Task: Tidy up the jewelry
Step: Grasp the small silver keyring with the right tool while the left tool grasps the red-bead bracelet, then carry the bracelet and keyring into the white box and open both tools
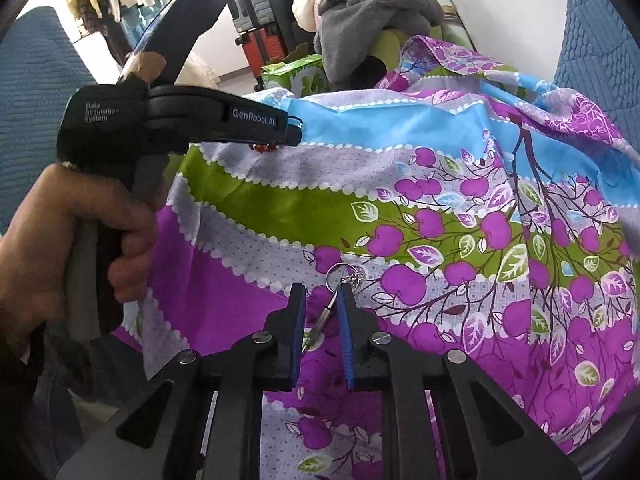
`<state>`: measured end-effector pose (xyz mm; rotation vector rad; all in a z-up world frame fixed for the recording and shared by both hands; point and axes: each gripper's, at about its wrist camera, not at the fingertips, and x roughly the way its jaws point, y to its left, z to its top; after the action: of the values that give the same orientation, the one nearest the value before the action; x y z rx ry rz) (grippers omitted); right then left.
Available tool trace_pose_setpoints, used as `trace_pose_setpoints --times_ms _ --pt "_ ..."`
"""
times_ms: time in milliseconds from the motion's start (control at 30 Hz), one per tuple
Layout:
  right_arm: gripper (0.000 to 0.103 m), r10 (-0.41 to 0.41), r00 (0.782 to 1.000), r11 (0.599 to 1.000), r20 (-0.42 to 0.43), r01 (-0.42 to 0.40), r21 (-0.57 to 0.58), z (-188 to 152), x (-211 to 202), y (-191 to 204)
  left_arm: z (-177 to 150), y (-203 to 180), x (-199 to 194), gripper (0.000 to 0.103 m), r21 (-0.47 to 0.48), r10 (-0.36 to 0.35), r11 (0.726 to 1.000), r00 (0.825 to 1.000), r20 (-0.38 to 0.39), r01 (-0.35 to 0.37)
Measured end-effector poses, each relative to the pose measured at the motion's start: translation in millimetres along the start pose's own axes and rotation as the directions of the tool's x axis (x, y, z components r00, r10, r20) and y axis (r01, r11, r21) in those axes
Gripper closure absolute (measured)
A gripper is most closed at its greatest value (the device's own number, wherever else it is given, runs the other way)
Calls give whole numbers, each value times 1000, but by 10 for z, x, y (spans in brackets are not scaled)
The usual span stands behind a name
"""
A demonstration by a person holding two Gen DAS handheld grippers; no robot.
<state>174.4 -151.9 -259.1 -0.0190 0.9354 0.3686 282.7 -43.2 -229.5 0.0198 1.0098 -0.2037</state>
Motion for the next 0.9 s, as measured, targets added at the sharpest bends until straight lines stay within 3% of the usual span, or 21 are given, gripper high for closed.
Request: trace_pose_setpoints --times_ms 167,300,500,667,900 --pt "89 -14 1000 1000 0 14 -17 3 18 24 -25 -30 29 87 55 37 998 999 3 -37" --pt "92 -84 996 991 2 83 -101 -22 36 160 -34 -50 26 97 75 46 996 999 -2 -46" --pt "99 -93 996 990 -13 91 -103 4 47 143 -46 3 -6 97 40 20 999 1000 -3 -19" --pt "100 -79 997 994 -22 77 -80 24 35 114 -55 62 -85 97 -13 -11 1000 1000 0 11" --pt "100 -76 997 996 26 77 -41 91 -109 51 -91 88 -278 97 -63 -52 997 998 19 53"
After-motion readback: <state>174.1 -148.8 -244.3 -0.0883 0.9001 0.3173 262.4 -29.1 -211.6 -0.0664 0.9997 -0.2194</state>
